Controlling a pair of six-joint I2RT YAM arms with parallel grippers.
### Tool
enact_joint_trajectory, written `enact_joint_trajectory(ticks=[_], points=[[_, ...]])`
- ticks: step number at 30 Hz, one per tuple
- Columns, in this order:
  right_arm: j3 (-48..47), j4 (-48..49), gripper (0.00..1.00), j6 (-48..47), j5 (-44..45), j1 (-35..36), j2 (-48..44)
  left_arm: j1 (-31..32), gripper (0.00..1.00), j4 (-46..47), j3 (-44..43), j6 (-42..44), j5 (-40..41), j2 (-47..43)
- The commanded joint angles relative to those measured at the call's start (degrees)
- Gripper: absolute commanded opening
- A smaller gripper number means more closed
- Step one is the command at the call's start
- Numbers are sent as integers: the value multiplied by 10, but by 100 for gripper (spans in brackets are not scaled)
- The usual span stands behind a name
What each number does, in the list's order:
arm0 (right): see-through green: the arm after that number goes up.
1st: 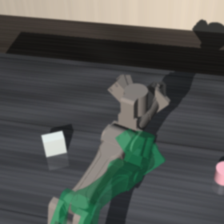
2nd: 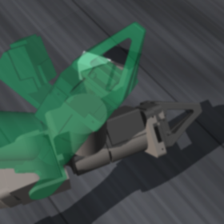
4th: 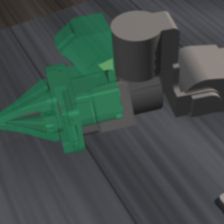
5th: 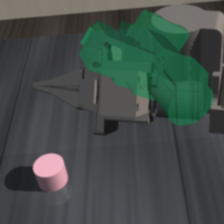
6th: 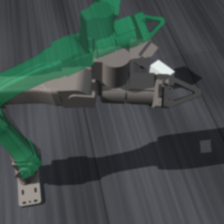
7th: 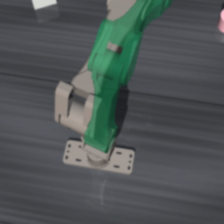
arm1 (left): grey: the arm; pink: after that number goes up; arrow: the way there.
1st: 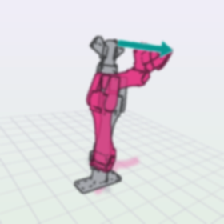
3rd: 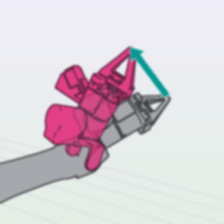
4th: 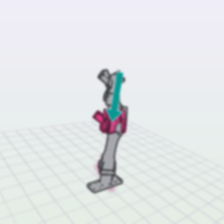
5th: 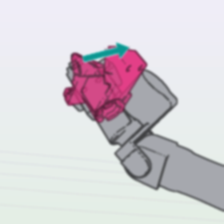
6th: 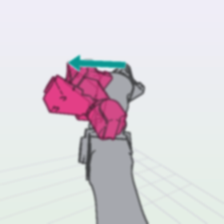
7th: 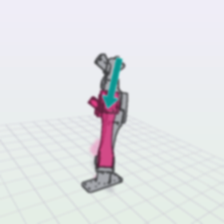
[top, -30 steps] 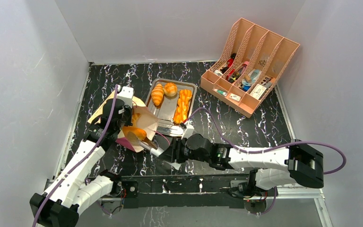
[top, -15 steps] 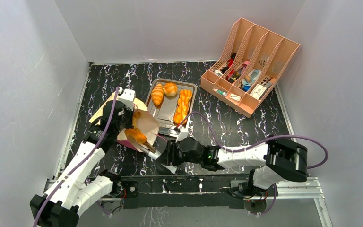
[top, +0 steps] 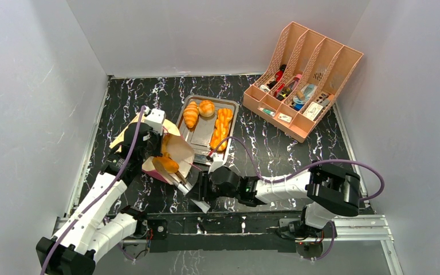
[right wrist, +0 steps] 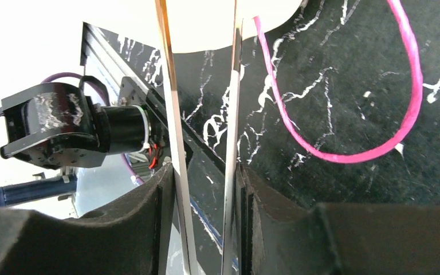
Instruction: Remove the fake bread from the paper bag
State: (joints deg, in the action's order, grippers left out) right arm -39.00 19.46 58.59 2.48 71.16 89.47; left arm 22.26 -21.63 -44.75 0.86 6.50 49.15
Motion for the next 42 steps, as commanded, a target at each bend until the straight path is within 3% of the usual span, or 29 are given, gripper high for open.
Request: enact_joint_trajectory(ticks=[1,3,5,20,42], points=[[-6,66,22,-1,12,-1,-16,0,0,10,2,-4,-8,-11],[8,72,8,-1,20,-1,-33,0,0,10,3,-7,3,-7],[21,72,0,-4,29,-1,-53,0,0,12,5,-12,19,-6],[96,37,0,-12,57,0,-212,0,0,15,-2,-61,146,16],[106,-58,0,-30,78,0,-360,0,0,3,-19,-75,241,24]])
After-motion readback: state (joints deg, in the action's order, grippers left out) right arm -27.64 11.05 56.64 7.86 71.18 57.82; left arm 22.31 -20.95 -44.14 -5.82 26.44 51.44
